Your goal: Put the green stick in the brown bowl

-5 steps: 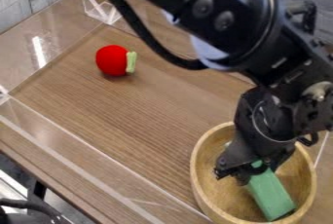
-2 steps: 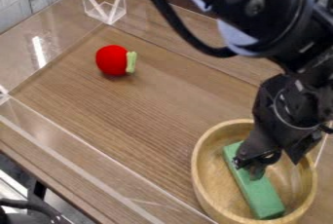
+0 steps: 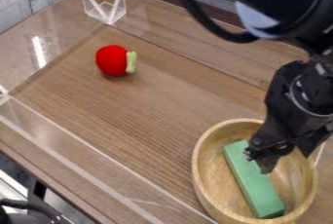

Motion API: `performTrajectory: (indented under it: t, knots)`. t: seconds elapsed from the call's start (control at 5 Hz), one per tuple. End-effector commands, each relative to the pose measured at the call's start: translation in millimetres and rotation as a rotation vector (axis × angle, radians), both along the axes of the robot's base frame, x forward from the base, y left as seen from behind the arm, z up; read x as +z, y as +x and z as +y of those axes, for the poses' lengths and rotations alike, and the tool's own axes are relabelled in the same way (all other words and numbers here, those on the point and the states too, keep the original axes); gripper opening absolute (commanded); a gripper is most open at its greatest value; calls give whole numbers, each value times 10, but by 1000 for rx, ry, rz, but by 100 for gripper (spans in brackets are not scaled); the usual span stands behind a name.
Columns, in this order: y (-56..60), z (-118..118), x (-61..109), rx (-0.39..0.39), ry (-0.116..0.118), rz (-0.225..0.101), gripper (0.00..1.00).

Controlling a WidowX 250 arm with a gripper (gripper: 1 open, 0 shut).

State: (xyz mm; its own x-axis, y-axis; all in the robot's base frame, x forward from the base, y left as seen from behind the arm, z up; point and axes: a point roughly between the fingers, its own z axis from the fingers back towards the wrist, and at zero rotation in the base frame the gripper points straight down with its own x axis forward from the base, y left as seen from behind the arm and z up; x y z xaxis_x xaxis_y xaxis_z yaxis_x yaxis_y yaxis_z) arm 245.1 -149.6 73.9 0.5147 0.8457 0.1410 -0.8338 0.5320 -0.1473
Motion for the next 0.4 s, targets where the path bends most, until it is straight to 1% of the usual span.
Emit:
performTrajectory:
  t: [0.0,0.2]
  knots:
    - [88,-96,159,30,-29,-43,100]
    - [95,-103,123,65,-22,-29,100]
